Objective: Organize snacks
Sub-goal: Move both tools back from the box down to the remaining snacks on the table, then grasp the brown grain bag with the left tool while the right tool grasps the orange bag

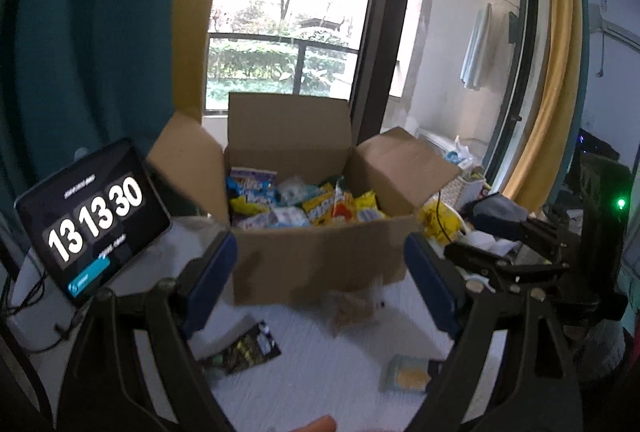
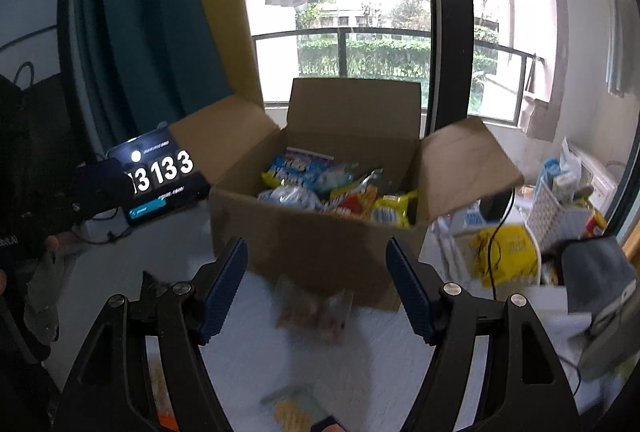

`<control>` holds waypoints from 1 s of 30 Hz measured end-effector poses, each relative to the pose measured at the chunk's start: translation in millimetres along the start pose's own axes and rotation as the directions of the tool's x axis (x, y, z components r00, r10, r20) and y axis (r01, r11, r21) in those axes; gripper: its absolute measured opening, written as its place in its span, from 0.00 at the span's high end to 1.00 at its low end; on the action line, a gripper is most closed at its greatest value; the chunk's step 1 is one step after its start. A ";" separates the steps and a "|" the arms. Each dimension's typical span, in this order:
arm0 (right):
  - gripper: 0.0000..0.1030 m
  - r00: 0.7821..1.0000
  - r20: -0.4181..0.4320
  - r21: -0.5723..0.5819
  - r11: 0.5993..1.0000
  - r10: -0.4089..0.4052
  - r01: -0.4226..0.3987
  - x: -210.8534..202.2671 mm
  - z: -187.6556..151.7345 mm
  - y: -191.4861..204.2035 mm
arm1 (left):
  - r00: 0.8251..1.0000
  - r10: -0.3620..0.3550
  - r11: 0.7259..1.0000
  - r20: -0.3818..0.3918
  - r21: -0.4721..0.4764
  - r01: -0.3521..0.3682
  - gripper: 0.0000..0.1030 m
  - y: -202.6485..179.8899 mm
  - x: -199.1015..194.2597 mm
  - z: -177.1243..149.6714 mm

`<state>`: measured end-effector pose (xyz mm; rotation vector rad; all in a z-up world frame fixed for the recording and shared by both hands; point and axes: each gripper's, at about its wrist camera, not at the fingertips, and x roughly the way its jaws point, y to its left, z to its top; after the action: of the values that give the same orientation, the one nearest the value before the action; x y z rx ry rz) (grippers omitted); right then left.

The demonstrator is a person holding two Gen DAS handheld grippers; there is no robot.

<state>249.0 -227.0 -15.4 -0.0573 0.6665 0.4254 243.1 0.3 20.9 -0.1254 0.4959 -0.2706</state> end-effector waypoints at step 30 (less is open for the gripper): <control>0.23 0.908 -0.337 -0.022 0.962 0.250 -0.273 -9.8 -163.6 75.5 | 0.949 0.040 0.986 -0.314 -0.140 -0.088 0.16 30.8 -25.2 -164.9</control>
<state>115.7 -192.1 -132.1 -0.1068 0.9984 0.7085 148.7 28.2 -117.3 -0.2169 0.8331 -0.1883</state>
